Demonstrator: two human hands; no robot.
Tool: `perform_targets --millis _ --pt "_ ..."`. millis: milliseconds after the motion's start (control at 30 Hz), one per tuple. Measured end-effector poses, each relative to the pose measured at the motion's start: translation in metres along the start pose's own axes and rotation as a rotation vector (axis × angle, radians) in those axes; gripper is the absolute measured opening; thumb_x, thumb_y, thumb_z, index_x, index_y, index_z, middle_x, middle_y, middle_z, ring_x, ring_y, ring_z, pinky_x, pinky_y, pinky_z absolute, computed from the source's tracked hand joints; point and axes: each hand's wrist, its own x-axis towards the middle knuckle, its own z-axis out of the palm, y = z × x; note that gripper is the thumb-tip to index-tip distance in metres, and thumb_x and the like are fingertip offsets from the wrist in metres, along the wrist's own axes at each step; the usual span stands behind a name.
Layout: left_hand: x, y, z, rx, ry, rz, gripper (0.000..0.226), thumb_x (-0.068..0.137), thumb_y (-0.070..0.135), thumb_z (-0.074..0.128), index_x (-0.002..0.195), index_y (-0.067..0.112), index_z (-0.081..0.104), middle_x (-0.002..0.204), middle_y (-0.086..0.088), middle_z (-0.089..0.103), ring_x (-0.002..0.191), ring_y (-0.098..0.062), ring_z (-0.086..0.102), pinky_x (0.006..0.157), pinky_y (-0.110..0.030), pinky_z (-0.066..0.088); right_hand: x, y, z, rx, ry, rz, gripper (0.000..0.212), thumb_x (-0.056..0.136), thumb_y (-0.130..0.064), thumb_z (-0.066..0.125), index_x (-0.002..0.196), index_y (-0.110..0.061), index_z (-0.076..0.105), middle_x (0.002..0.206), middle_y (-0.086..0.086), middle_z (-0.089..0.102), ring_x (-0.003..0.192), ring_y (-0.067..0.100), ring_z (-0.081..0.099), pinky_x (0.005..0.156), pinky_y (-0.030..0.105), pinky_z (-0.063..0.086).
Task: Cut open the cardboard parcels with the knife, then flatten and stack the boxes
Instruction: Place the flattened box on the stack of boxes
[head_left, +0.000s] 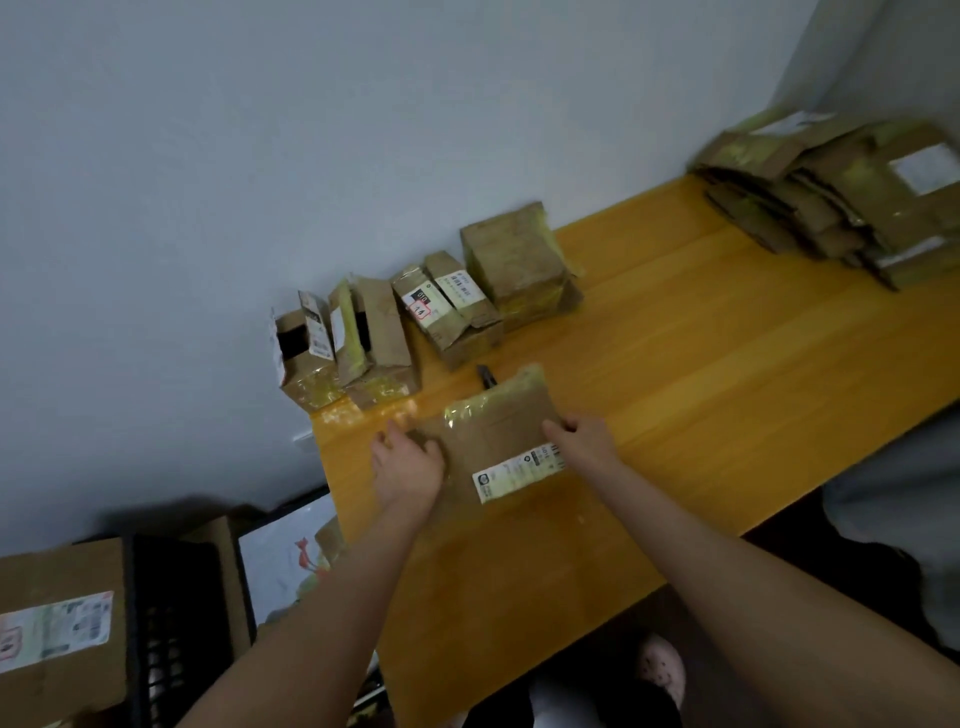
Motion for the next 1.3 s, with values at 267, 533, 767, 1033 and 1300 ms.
perform_targets --millis 267,533,767,1033,1300 --pt "-0.034 0.131 0.063 -0.07 -0.128 0.075 0.036 0.1 0.032 0.048 0.125 0.005 0.049 0.117 -0.015 0.062 0.102 -0.033 0.06 0.083 -0.039 0.048 0.035 0.045 -0.149 0.025 0.112 -0.046 0.029 0.099 -0.027 0.051 0.114 -0.006 0.063 0.093 0.005 0.063 0.086 0.022 0.06 0.073 0.034 0.046" --pt "-0.106 0.291 0.152 -0.084 -0.162 0.144 0.055 0.099 0.032 0.051 0.143 0.002 0.036 0.13 -0.017 0.057 0.109 -0.034 0.059 0.083 -0.039 0.05 0.05 0.106 -0.332 -0.084 0.164 -0.062 0.05 0.09 -0.03 0.064 0.136 -0.015 0.05 0.127 0.004 0.061 0.108 0.021 0.06 0.084 0.031 0.049" --pt "-0.113 0.4 0.198 -0.255 -0.179 0.175 0.064 0.095 0.034 0.058 0.144 0.001 0.033 0.13 -0.018 0.056 0.109 -0.037 0.059 0.091 -0.049 0.051 0.098 0.119 -0.435 -0.07 0.232 -0.052 0.054 0.085 -0.035 0.069 0.132 -0.014 0.053 0.125 0.005 0.062 0.109 0.021 0.06 0.084 0.03 0.049" --pt "-0.057 0.509 0.239 -0.519 -0.226 0.11 0.044 0.079 0.035 0.078 0.107 0.011 0.053 0.115 -0.009 0.061 0.099 -0.027 0.059 0.092 -0.044 0.051 0.204 0.092 -0.511 -0.18 0.286 -0.108 0.059 0.084 -0.039 0.069 0.134 -0.015 0.05 0.128 0.004 0.059 0.12 0.026 0.052 0.096 0.039 0.047" --pt "-0.008 0.565 0.271 -0.66 -0.173 -0.11 0.034 0.089 0.022 0.07 0.112 0.006 0.051 0.12 -0.02 0.056 0.098 -0.032 0.055 0.081 -0.042 0.051 0.297 0.071 -0.555 -0.228 0.291 -0.143 0.048 0.085 -0.033 0.068 0.13 -0.026 0.053 0.115 0.001 0.062 0.105 0.024 0.059 0.081 0.041 0.056"
